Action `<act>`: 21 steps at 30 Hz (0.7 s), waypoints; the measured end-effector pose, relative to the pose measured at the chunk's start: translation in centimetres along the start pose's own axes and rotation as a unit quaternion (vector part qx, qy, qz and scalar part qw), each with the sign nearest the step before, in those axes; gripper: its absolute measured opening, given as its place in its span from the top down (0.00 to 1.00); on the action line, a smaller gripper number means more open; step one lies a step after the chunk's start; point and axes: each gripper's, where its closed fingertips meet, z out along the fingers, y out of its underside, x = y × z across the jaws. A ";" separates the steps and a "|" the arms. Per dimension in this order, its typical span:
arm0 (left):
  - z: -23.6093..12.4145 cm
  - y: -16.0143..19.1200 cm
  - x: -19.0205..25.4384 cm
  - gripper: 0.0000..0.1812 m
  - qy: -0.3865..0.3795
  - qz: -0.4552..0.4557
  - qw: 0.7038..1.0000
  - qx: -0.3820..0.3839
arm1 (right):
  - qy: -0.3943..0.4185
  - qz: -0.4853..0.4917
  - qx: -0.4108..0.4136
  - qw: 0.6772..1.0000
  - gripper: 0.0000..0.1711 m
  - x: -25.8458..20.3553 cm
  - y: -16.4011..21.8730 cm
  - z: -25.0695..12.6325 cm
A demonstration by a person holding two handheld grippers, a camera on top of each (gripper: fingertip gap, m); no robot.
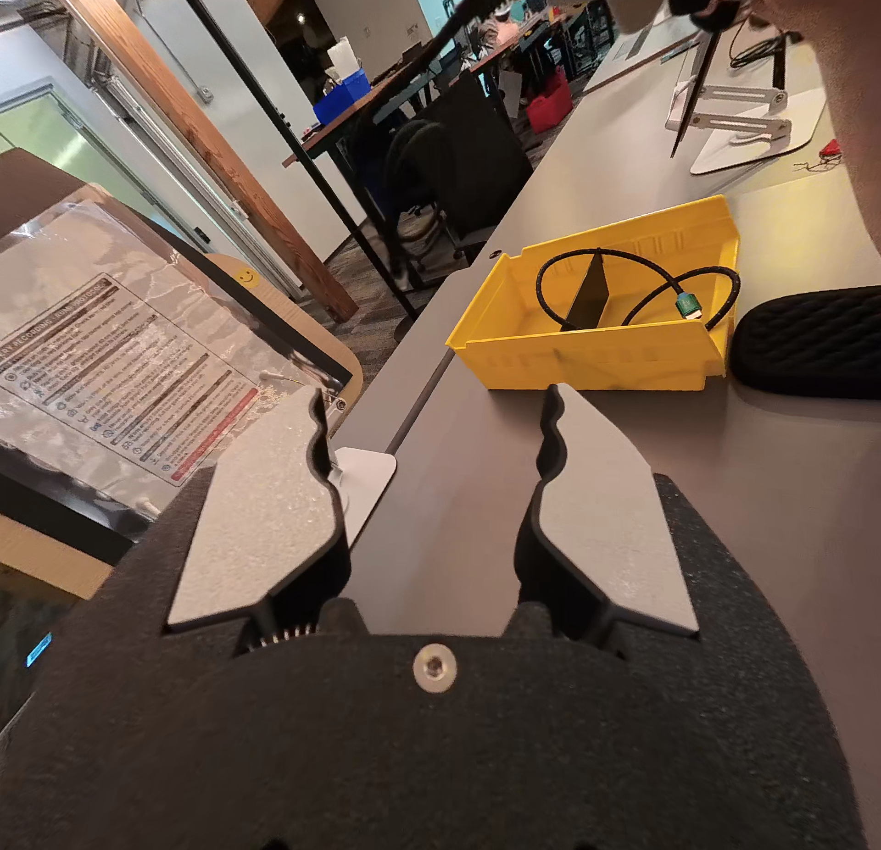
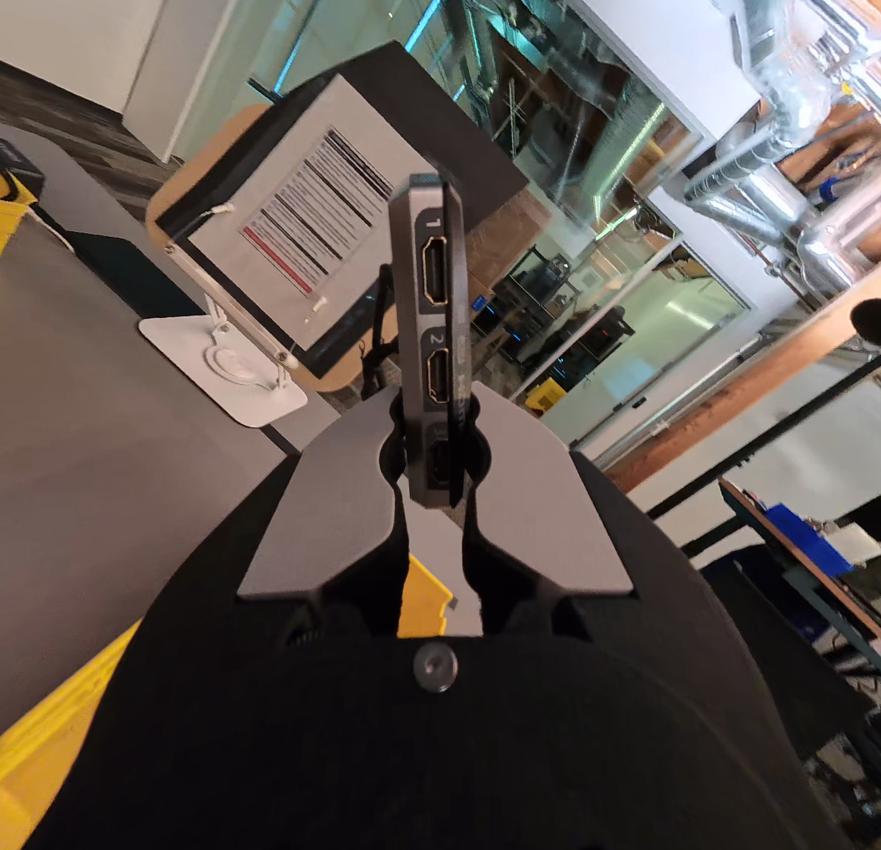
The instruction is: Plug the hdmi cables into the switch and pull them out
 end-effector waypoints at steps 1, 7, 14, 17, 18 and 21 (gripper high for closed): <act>0.1 0.0 0.0 0.52 -0.001 -0.001 1.000 -0.001 | 0.002 0.007 -0.007 1.000 0.87 0.5 0.5 -0.3; 0.2 0.1 0.3 0.53 0.007 -0.004 1.000 -0.003 | -0.053 0.083 -0.046 0.994 0.87 1.2 5.0 0.3; 0.8 0.7 0.6 0.53 0.011 0.001 1.000 -0.019 | -0.137 0.229 -0.081 0.960 0.87 0.0 12.6 4.7; 1.0 0.9 0.8 0.54 0.014 0.002 1.000 -0.024 | -0.145 0.302 -0.083 0.938 0.87 -0.2 14.6 6.4; 1.1 1.0 0.8 0.54 0.015 0.003 1.000 -0.025 | -0.166 0.341 -0.097 0.920 0.87 -1.0 15.5 6.9; 1.4 1.3 1.0 0.54 0.016 0.006 0.999 -0.033 | -0.227 0.438 -0.158 0.855 0.87 -3.8 18.8 8.1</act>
